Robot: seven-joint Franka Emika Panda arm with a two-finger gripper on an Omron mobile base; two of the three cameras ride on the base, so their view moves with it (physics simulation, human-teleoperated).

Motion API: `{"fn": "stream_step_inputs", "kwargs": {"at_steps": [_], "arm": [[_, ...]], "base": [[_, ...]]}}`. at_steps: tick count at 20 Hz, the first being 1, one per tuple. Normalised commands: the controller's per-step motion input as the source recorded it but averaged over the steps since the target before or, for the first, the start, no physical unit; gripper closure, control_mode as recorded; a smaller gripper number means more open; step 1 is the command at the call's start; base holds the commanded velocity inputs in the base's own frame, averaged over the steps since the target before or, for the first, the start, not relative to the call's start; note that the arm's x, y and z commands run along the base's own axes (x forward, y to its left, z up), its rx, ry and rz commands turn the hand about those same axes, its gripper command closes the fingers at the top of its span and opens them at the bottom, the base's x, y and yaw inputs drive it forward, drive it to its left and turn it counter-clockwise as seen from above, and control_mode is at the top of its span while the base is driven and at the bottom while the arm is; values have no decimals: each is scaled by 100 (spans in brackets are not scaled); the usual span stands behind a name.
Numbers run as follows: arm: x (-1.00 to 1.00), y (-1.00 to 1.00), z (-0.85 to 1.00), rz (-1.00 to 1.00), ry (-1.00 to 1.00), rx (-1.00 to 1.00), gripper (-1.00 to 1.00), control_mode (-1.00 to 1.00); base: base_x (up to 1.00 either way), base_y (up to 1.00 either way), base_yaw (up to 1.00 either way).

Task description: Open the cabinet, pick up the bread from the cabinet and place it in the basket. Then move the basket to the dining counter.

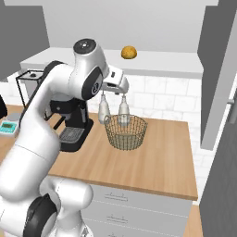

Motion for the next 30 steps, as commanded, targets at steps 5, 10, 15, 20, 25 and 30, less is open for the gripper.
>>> {"fn": "stream_step_inputs", "kwargs": {"at_steps": [5,10,15,20,25,30], "arm": [[62,0,23,-7,-28,-6,-100,-100],[36,0,55,-3,-30,-7,-100,-100],[30,1,58,0,5,-12,-100,-100],[48,0,11,-4,1,1,-100,-100],[58,-4,0,-5,-2,13,-100,-100],[61,-15,0,-1,2,5,-100,-100]], "base": [[0,0,0],[0,0,0],[0,0,0],[0,0,0],[0,0,0],[0,0,0]]}}
